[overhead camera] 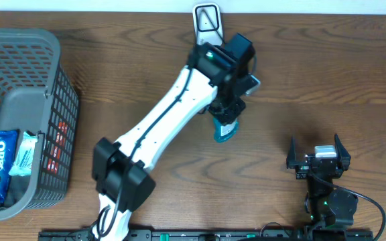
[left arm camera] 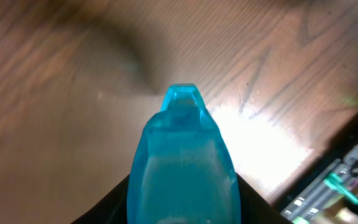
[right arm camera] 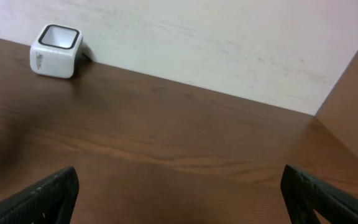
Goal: Scan the item barcode
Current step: 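Lift the mouthwash bottle and carry it to the white scanner, then hold the bottle label under the scanner, then lower it onto table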
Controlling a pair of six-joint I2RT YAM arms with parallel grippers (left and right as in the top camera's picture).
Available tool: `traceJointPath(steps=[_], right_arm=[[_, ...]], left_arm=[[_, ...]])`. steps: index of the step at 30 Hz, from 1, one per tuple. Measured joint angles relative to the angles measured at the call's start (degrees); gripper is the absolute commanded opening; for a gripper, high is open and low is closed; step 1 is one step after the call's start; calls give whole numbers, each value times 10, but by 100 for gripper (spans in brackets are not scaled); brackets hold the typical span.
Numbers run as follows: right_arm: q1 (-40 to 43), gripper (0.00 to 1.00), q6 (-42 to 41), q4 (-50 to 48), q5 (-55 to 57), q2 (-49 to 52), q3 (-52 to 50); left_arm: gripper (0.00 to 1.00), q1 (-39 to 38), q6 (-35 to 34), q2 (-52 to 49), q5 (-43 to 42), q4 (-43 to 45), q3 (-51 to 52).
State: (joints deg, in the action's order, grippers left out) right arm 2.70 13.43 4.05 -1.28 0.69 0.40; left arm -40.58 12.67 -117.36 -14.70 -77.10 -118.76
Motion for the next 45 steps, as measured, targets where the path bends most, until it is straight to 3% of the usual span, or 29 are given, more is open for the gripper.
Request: traceJointPath(steps=[19, 31, 38, 45], right_arm=[[0, 99, 0, 0, 0, 0, 0], [0, 99, 0, 0, 0, 0, 0], [0, 99, 0, 0, 0, 0, 0], [0, 99, 0, 0, 0, 0, 0]], left_arm=[[41, 0, 132, -63, 12, 124, 4], [42, 0, 236, -68, 26, 157, 70], [67, 0, 257, -56, 46, 221, 101], [83, 0, 264, -51, 83, 221, 107]])
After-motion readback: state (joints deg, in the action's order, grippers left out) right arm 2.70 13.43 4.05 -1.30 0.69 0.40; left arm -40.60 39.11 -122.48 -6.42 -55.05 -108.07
